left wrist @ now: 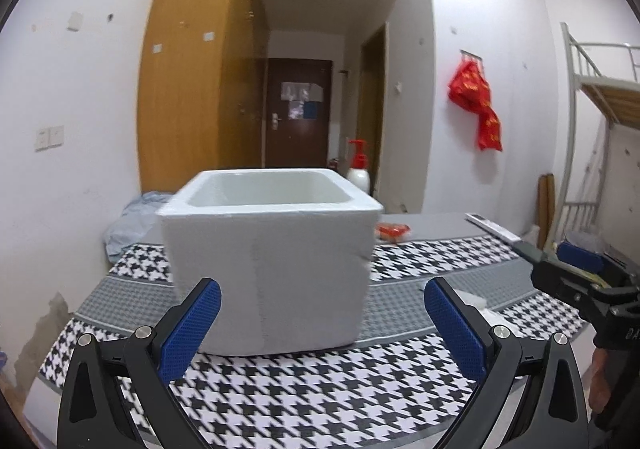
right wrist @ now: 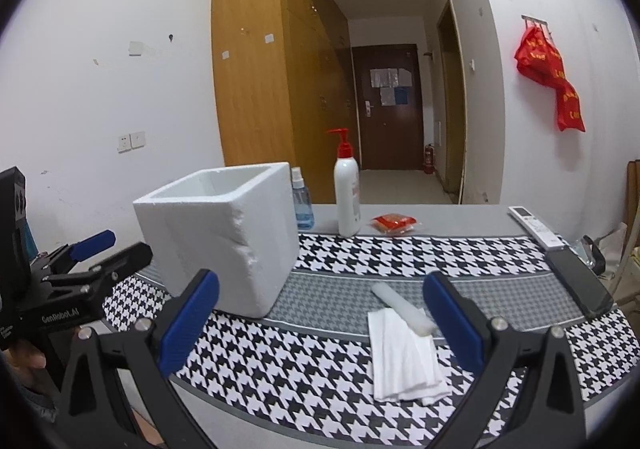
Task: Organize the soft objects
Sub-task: 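Move both tools toward the white tissue and white foam roll on the table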
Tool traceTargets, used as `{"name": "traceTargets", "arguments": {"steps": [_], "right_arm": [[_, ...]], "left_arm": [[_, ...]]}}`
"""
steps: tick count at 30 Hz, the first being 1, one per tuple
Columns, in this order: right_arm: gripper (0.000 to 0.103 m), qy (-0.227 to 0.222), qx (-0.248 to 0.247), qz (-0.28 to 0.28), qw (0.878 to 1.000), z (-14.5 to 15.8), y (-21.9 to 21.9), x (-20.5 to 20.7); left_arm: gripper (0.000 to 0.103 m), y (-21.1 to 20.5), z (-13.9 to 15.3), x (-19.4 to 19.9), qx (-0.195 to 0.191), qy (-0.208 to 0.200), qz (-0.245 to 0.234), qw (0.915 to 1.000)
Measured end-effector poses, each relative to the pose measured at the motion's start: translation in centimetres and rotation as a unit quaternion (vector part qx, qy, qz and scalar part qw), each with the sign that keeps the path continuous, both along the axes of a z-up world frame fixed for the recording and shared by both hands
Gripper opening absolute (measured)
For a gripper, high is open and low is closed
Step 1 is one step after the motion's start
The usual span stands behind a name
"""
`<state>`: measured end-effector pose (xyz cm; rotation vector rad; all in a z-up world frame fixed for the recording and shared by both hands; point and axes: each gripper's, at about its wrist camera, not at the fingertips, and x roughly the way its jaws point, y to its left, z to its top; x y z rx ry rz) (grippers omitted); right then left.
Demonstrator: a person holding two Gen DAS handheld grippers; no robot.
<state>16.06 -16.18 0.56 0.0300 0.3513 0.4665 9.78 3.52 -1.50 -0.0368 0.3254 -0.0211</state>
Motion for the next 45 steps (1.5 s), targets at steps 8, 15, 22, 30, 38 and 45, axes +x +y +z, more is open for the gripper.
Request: {"name": "traceTargets", "arguments": {"steps": [8, 15, 22, 30, 38, 45], "right_arm": [[0.103, 0.019, 0.005, -0.031, 0.999, -0.9, -2.6, 0.3], [0.103, 0.031, 0.013, -0.058, 0.998, -1.5, -5.5, 0.6], [0.103, 0.037, 0.001, -0.071, 0.997, -2.7, -7.3, 1.2], [0.103, 0.063, 0.008, -0.068, 0.996, -3.9, -9.1, 2.9], [0.103, 0.087, -0.008, -0.046, 0.995, -5.3, -8.9, 3.7], [0.103, 0.103, -0.002, -0.034, 0.994, -6.0, -8.9, 4.0]], "left_arm": [[0.102, -3.0, -0.9, 1.9, -0.001, 0.022, -0.052, 0.9984], [0.102, -5.7, -1.2, 3.5, 0.013, 0.032, -0.088, 0.9955], [0.102, -8.7, -1.8, 5.0, 0.031, 0.054, -0.111, 0.9919], [0.102, -10.8, -2.6, 6.2, 0.031, 0.08, -0.111, 0.9901], [0.102, -11.4, -2.9, 7.4, 0.037, 0.094, -0.105, 0.9894], [0.102, -11.8, -2.9, 9.3, 0.03, 0.106, -0.121, 0.9865]]}}
